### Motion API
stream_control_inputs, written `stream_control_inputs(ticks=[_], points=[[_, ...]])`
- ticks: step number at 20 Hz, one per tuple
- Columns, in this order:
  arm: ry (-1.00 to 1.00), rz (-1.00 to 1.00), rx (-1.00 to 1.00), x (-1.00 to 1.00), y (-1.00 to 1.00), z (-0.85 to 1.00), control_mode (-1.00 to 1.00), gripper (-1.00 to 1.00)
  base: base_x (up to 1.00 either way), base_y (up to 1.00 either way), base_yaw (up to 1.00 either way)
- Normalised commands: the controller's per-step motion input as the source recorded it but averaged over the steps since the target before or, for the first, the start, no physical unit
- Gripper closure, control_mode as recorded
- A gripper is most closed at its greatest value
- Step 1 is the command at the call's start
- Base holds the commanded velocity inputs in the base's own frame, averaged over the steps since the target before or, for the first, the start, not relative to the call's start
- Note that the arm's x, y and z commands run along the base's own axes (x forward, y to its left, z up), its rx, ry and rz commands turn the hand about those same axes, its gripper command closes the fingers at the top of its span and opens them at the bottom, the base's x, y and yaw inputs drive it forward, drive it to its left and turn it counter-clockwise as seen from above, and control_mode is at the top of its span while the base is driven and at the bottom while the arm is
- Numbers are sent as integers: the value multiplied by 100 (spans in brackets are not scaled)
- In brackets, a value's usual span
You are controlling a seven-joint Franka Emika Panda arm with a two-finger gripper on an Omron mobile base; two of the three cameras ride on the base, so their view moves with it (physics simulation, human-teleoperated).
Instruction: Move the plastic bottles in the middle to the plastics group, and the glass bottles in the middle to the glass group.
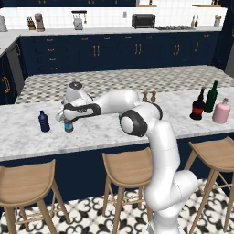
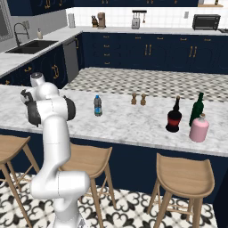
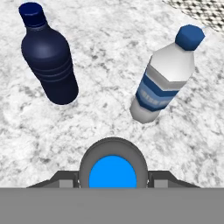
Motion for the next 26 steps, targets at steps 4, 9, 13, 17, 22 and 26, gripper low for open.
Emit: stream_control_inputs(ticks=[4, 9, 13, 17, 22, 26], points=[[-2, 0, 0, 11, 0, -3, -100, 100, 0, 0, 0], [0, 0, 0, 8, 0, -14, -100, 100, 0, 0, 0], [3, 0, 0, 0, 0, -14, -100, 100, 0, 0, 0], [0, 0, 0, 0, 0, -3, -100, 100, 0, 0, 0], [2, 0, 1, 1, -2, -1, -100, 100, 0, 0, 0], [2, 0, 3, 2, -5, 0, -100, 100, 0, 0, 0]])
